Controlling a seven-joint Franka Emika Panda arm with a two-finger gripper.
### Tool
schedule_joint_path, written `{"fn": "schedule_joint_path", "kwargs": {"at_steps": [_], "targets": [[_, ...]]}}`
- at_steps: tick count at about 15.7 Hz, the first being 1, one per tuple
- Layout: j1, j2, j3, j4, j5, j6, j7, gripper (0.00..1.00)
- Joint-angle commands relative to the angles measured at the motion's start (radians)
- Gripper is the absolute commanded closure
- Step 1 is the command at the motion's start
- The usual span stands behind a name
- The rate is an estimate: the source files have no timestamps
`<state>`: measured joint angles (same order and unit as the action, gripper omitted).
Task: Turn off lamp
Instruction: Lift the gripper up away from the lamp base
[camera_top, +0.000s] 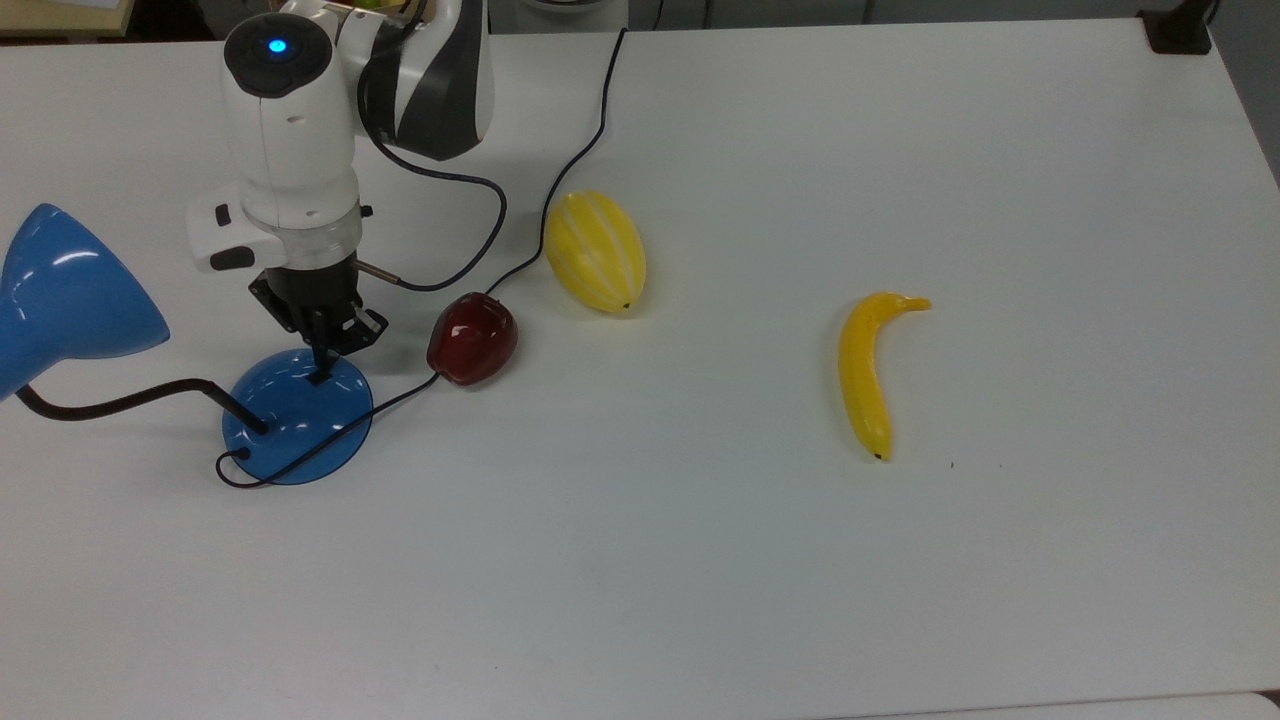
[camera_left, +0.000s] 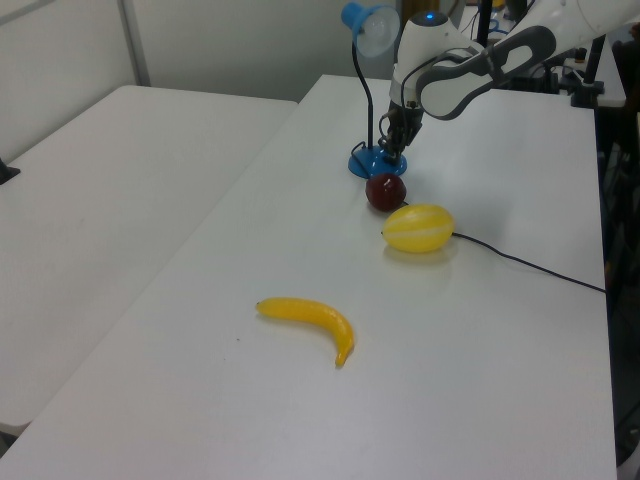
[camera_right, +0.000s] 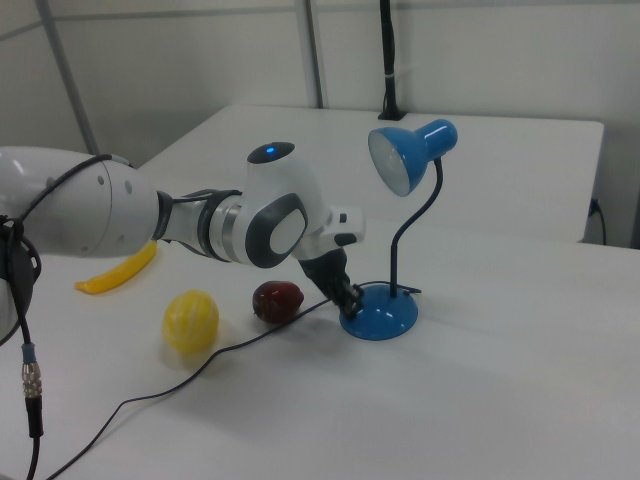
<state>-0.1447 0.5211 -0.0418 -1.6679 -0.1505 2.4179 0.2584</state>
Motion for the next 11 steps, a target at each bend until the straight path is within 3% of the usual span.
{"fn": "schedule_joint_path", "kwargs": {"at_steps": [1,6,11], "targets": [[0.013,-0.018,-0.004,-0.044,-0.009,-0.066,0.027,1.00],[0.016,-0.068,0.008,-0.044,-0.009,-0.193,0.013,1.00],[0.079,-0.130,0.011,-0.046,0.002,-0.374,-0.008,0.73]]}}
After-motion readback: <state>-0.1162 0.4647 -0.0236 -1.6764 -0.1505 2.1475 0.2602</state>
